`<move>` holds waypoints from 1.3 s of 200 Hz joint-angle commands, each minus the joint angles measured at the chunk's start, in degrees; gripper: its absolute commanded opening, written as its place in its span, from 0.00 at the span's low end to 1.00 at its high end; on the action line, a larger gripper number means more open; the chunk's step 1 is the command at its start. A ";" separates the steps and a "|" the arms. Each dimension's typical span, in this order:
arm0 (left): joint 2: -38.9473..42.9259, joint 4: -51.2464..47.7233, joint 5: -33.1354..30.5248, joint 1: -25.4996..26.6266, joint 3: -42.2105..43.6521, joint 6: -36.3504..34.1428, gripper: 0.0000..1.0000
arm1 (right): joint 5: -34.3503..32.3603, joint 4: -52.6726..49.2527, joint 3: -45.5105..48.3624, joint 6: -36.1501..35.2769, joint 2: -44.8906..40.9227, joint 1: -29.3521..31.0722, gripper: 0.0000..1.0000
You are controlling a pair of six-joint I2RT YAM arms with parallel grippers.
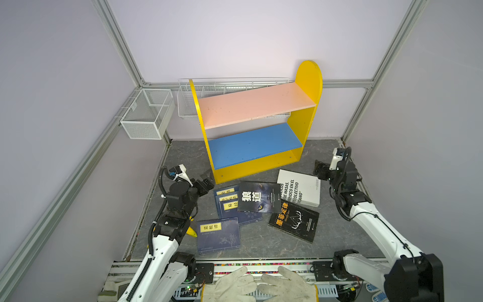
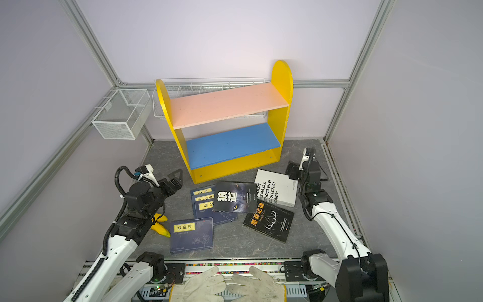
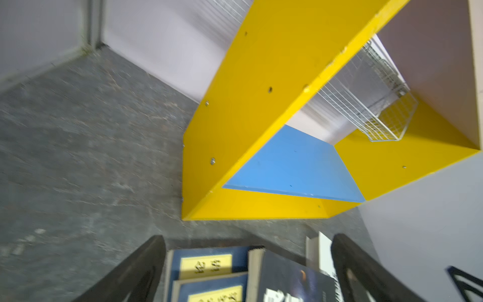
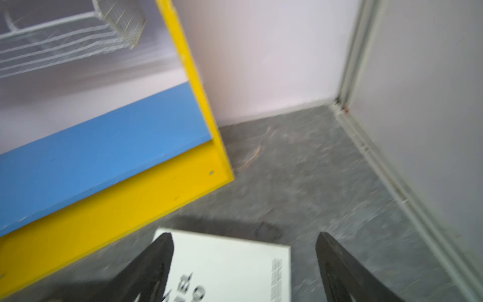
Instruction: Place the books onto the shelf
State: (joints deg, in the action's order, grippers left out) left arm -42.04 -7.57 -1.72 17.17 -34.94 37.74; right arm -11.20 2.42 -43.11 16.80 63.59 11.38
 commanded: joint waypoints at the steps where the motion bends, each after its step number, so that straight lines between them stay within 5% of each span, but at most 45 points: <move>1: -0.71 -1.26 3.25 7.72 0.35 11.48 0.99 | 10.27 -13.01 -0.04 11.21 -1.03 7.58 0.88; 31: -4.10 1.47 -5.60 22.66 1.19 17.43 0.99 | 10.57 -14.86 0.57 19.06 -2.22 19.03 0.88; 63: -5.95 4.10 -10.54 30.57 1.10 19.94 0.99 | 6.26 -16.37 1.68 26.35 -3.67 27.94 0.88; 102: -5.72 25.06 -6.40 30.70 9.19 18.82 0.99 | 3.92 -15.64 3.53 32.65 -3.78 30.92 0.89; 123: -4.88 16.58 -7.86 28.87 6.74 17.98 0.99 | 7.30 -17.44 1.86 31.82 -0.50 29.44 0.89; 174: -14.75 -5.70 -3.08 26.91 -5.29 1.91 0.99 | 19.21 -11.17 3.90 27.83 10.98 21.53 0.89; 260: -26.75 2.45 6.60 22.61 -2.86 -2.05 0.97 | 22.83 -7.71 2.10 22.96 19.44 21.22 0.96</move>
State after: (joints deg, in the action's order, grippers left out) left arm -66.32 -8.36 1.04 40.75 -38.61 37.78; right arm 9.39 -7.66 -40.16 41.25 80.97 32.71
